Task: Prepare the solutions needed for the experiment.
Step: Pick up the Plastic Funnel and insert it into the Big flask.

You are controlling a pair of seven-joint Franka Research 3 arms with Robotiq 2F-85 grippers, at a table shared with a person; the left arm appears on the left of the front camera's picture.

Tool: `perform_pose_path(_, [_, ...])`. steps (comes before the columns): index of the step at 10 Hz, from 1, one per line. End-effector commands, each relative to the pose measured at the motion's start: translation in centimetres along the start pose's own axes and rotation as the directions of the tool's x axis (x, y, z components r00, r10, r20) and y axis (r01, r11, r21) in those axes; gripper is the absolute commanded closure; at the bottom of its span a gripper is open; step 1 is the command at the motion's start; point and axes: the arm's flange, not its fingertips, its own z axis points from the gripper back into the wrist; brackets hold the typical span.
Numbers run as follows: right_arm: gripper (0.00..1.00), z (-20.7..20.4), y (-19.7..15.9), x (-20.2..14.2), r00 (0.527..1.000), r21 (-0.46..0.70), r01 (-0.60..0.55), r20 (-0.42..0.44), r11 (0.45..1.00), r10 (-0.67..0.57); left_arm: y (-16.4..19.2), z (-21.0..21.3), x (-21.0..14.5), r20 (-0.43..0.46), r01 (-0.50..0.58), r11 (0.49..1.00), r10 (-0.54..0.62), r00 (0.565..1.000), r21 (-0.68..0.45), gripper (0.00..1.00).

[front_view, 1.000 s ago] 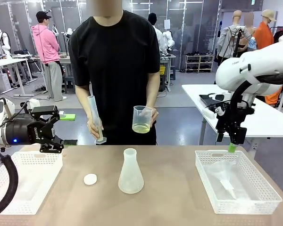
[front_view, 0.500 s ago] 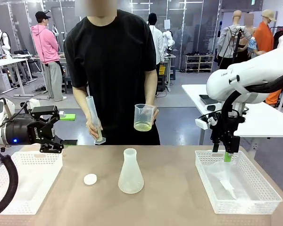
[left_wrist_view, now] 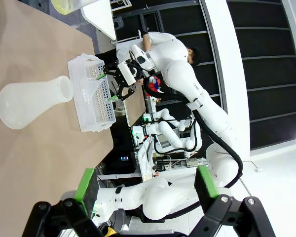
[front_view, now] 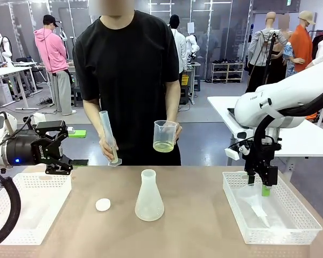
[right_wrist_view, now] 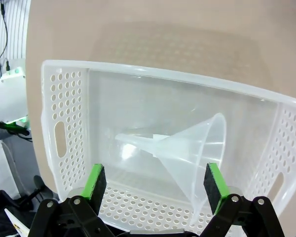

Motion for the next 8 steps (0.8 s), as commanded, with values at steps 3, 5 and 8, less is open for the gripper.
perform_pose_path(3, [0.00,-1.6,-0.2,-0.2,0.999,0.040,0.032,0.005,0.999,-0.032,-0.1,0.2,0.0,0.003,0.004,1.000,-0.004,1.000,0.001,0.00])
perform_pose_path(5, [0.00,-2.0,-0.4,-0.2,1.000,0.043,0.024,0.002,0.999,-0.024,-0.1,0.2,0.0,0.003,0.004,1.000,-0.004,1.000,0.001,0.00])
perform_pose_path(8, [0.29,-2.2,-0.9,-0.4,0.999,0.014,0.044,-0.010,0.999,-0.044,-0.1,0.2,0.0,0.003,0.004,1.000,-0.004,1.000,0.001,0.00])
